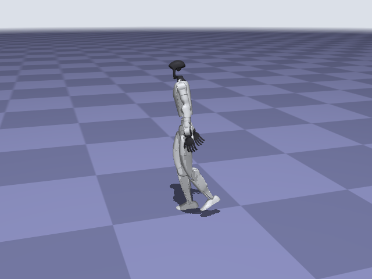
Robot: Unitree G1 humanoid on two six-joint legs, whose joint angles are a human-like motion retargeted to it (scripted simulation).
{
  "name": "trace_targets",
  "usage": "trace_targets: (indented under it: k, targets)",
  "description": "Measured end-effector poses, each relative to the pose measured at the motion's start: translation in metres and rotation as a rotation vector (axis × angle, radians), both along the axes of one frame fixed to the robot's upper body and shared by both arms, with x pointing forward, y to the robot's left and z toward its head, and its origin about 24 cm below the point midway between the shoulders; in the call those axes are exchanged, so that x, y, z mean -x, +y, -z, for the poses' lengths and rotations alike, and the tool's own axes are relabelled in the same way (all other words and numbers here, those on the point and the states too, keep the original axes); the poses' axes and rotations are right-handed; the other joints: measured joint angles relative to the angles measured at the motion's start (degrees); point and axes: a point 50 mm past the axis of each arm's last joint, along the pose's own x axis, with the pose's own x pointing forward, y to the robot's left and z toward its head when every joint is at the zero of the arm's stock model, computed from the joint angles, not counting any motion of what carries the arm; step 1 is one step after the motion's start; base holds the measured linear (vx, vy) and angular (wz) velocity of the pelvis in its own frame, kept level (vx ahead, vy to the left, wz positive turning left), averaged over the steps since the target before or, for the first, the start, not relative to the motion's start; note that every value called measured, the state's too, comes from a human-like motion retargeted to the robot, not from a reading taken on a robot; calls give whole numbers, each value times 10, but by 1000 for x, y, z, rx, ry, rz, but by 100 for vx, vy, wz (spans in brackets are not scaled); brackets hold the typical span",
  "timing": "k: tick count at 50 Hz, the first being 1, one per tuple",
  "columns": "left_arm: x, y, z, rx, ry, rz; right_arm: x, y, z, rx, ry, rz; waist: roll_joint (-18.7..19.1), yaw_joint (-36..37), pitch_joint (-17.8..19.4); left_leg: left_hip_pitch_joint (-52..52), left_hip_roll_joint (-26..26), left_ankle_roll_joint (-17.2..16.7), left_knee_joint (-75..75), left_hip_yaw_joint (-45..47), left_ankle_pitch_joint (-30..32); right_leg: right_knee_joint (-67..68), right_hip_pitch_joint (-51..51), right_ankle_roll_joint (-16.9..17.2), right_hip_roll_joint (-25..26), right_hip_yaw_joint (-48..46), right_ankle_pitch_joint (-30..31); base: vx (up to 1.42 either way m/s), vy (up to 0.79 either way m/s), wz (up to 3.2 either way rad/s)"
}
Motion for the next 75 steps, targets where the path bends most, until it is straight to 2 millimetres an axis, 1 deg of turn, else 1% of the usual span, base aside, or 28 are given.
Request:
trace_targets:
  k: [4, 7, 11, 13, 15, 18, 20, 23, 25, 27, 30, 33, 37, 38, 40, 42, 47, 50, 53, 55, 58, 60, 61, 65, 68, 70, 73, 75]
  targets:
    - [32, -11, 1, 67, 142, 18, -32, 6, 5, -36, -99, -33, -19, 15, 15, -84, 62, 0, 216, 15, 37, -24, 41, 11, 5, -1, -15, 30, -29, 28]
    - [43, -14, 0, 95, 205, 82, -59, 6, 6, -49, -167, -84, -16, 28, 22, -176, 105, 0, 353, -10, 3, -42, 57, 14, 30, -8, -18, 16, -16, 50]
    - [50, -22, 0, 120, 226, 156, -94, 4, 4, -45, -261, -155, -14, 44, 11, -278, 107, 0, 347, 28, -7, -61, 60, 54, 35, -24, -3, 3, 36, 73]
    - [53, -31, 1, 147, 218, 168, -108, 1, 2, -40, -307, -187, -18, 39, -2, -313, 65, 0, 260, 57, 14, -70, 57, 90, 12, -39, 12, 5, 53, 112]
    - [54, -39, 1, 181, 204, 161, -125, -1, -1, -37, -357, -223, -19, 27, -13, -335, 22, -44, 142, 49, 37, -68, 53, 121, 3, -56, 19, 23, 26, 91]
    - [52, -44, 1, 215, 189, 134, -152, 5, -6, -63, -427, -282, -10, 27, -11, -336, -4, -138, -9, -33, 36, -61, 63, 156, 27, -41, 30, 32, -3, -5]
    - [50, -45, 1, 212, 180, 115, -167, 10, -9, -93, -462, -315, -8, 30, -8, -332, -12, -154, -68, -86, 37, -56, 74, 173, 37, -31, 33, 39, -1, -40]
    - [41, -43, 2, 189, 151, 84, -187, 22, -13, -152, -506, -370, -36, 34, -12, -340, -31, -53, -37, -87, 40, -46, 84, 191, 16, -24, 40, 41, 7, -56]
    - [33, -40, 3, 166, 128, 62, -195, 32, -15, -182, -536, -409, -55, 45, -12, -349, -26, -12, 22, -52, 46, -36, 87, 205, 1, -4, 50, 43, 8, -100]
    - [27, -33, 3, 132, 104, 42, -195, 40, -13, -201, -547, -437, -63, 61, -17, -338, -9, 0, 42, -53, 27, -32, 92, 212, 6, 8, 64, 48, -5, -112]
    - [12, -21, 2, 94, 37, 11, -191, 46, -11, -210, -525, -486, -66, 77, -22, -339, 27, 0, 81, -56, 57, -31, 106, 214, 22, -13, 90, 44, -14, -102]
    - [-5, -5, 0, 42, -4, -24, -180, 49, -6, -210, -496, -511, -57, 80, -18, -342, 36, 0, 92, -96, 123, -1, 100, 209, 34, -25, 162, 37, 6, -59]
    - [-23, 14, -4, -24, -68, -46, -157, 43, 0, -178, -449, -486, -37, 86, -8, -277, 78, 0, 54, -76, 115, 127, 48, 218, 42, -4, 255, 42, 23, -60]
    - [-26, 18, -5, -34, -83, -49, -152, 42, 2, -176, -436, -485, -28, 82, -7, -261, 92, 0, 42, -67, 117, 175, 22, 218, 51, 12, 248, 41, 29, -63]
    - [-30, 29, -7, -63, -98, -58, -143, 42, 4, -172, -417, -487, -20, 68, -5, -243, 109, 0, 29, -52, 127, 258, -30, 218, 51, 9, 160, 40, 26, -54]
    - [-36, 41, -11, -108, -92, -56, -134, 42, 6, -161, -408, -453, -28, 42, 6, -227, 105, 0, 19, -46, 136, 269, -68, 230, 66, 8, 93, 32, 7, 3]
    - [-61, 62, -21, -196, -86, -11, -97, 35, 11, -148, -320, -299, -74, -1, 23, -161, 56, 0, -31, -32, 136, 153, -128, 181, 60, -22, -58, 38, -3, 33]
    - [-84, 67, -27, -211, -165, 13, -72, 28, 12, -131, -246, -238, -98, -11, 33, -113, 25, 0, -57, -35, 128, 56, -147, 128, 73, 27, -118, 49, -1, 5]
    - [-108, 65, -33, -205, -267, 41, -49, 22, 11, -97, -176, -174, -107, -14, 42, -64, 10, 0, -82, -29, 123, 4, -148, 63, 67, 28, -83, 53, 0, 14]
    - [-122, 59, -36, -191, -323, 60, -32, 20, 9, -85, -122, -128, -113, -18, 40, -36, -5, 0, -98, -33, 125, -12, -141, 56, 48, -3, 4, 56, 4, 37]
    - [-131, 47, -36, -160, -372, 90, -12, 22, 8, -107, -47, -82, -110, -5, 32, -3, -16, 0, -109, -29, 132, 11, -129, 65, 36, 0, 42, 71, -1, 13]
    - [-130, 37, -34, -129, -393, 106, -13, 21, 8, -132, -43, -83, -103, -1, 32, 18, -14, 0, -109, -30, 141, 40, -130, 82, 26, -2, 62, 71, -4, 11]
    - [-124, 33, -31, -110, -389, 106, -16, 19, 8, -137, -52, -104, -96, -4, 28, 29, -11, 0, -109, -22, 147, 53, -128, 92, 30, 29, 55, 81, 0, -2]
    - [-82, 25, -17, -66, -295, 95, -34, 13, 8, -140, -107, -208, -78, -15, 7, 55, 7, 0, -70, 15, 192, 52, -76, 91, 34, 22, 6, 78, -3, -35]
    - [-53, 20, -9, -73, -192, 101, -57, 11, 8, -110, -168, -215, -84, -14, 13, 17, 20, 0, 66, -15, 214, 37, -30, 97, 33, 50, -6, 67, -29, -31]
    - [-37, 20, -6, -69, -124, 106, -71, 14, 8, -104, -210, -192, -86, -6, 19, -37, 25, 0, 189, -42, 197, 14, 3, 97, 29, 51, -9, 54, -35, -43]
    - [-22, 23, -5, -48, -40, 129, -93, 22, 8, -147, -276, -149, -80, 18, 27, -98, 93, 0, 360, -12, 85, -19, 50, 113, 28, 29, -12, 60, -28, -39]
    - [-16, 25, -6, -43, -2, 142, -109, 25, 6, -178, -317, -141, -66, 34, 28, -142, 134, 0, 433, 2, 42, -40, 73, 130, 39, 17, -6, 44, 14, 0]
